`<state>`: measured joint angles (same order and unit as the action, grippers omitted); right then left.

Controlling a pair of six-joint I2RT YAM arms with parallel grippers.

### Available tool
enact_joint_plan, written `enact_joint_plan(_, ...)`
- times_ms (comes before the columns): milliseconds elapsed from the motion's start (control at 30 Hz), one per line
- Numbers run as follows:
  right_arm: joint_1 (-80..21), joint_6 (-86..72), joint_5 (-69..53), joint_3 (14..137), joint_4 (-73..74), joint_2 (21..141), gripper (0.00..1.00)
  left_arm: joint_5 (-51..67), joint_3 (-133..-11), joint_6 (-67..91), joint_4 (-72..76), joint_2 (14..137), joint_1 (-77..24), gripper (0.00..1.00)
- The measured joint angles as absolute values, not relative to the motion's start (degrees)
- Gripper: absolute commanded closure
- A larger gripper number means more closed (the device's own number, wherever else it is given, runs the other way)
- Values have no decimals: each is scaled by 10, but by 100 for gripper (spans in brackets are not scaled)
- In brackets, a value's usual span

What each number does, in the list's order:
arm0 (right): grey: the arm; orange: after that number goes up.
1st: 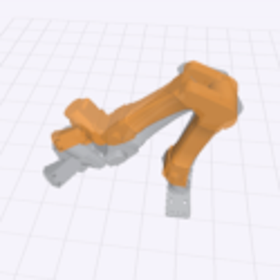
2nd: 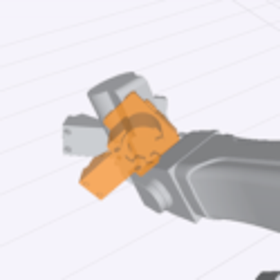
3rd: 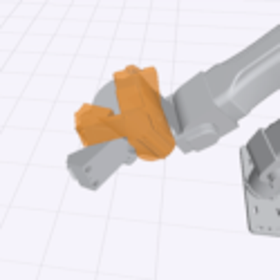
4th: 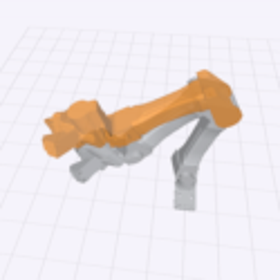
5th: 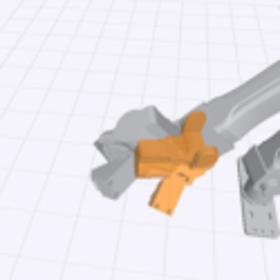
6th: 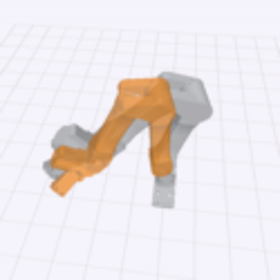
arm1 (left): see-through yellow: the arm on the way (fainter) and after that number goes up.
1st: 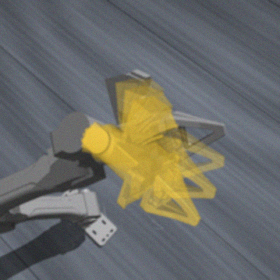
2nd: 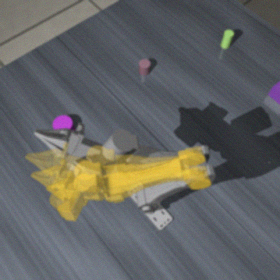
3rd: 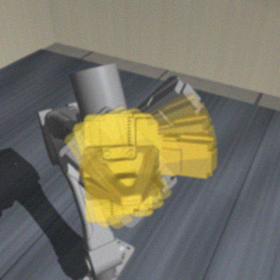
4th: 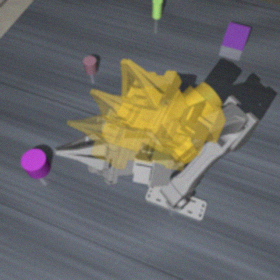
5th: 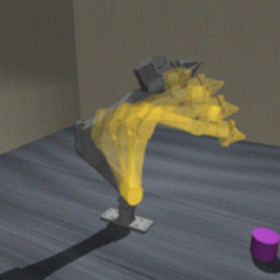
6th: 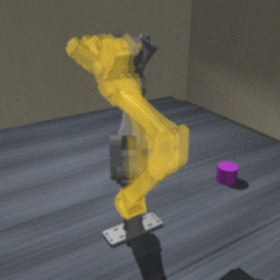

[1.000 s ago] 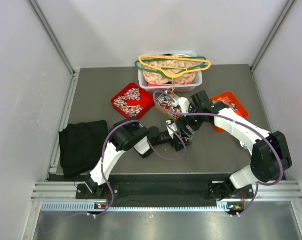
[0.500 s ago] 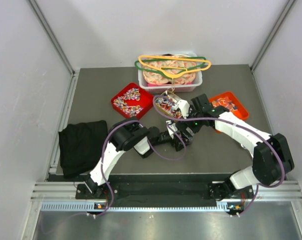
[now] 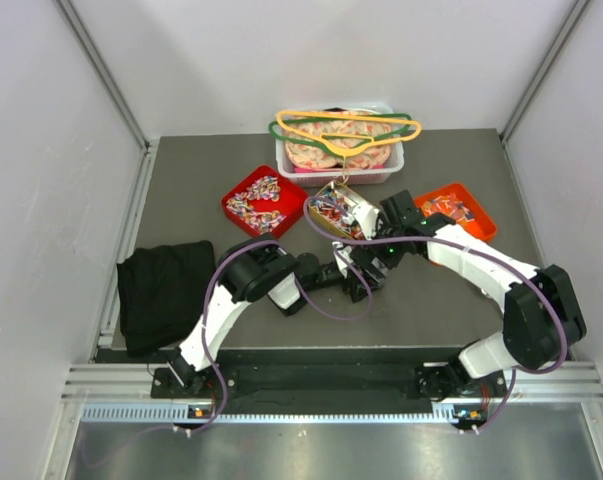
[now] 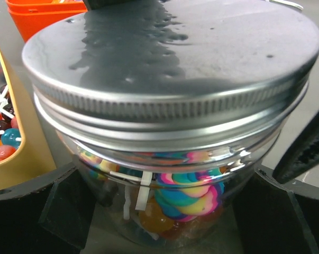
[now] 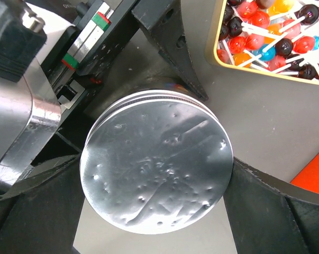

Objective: Pack the candies
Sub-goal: Close the bottle lid on the packing bottle.

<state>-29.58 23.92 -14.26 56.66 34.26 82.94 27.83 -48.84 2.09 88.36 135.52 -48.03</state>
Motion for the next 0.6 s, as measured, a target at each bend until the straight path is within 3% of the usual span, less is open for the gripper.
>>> enact_joint_plan(600, -268, 249, -187, 571, 371, 825, 1, 291, -491, 21, 883, 1357, -481, 2)
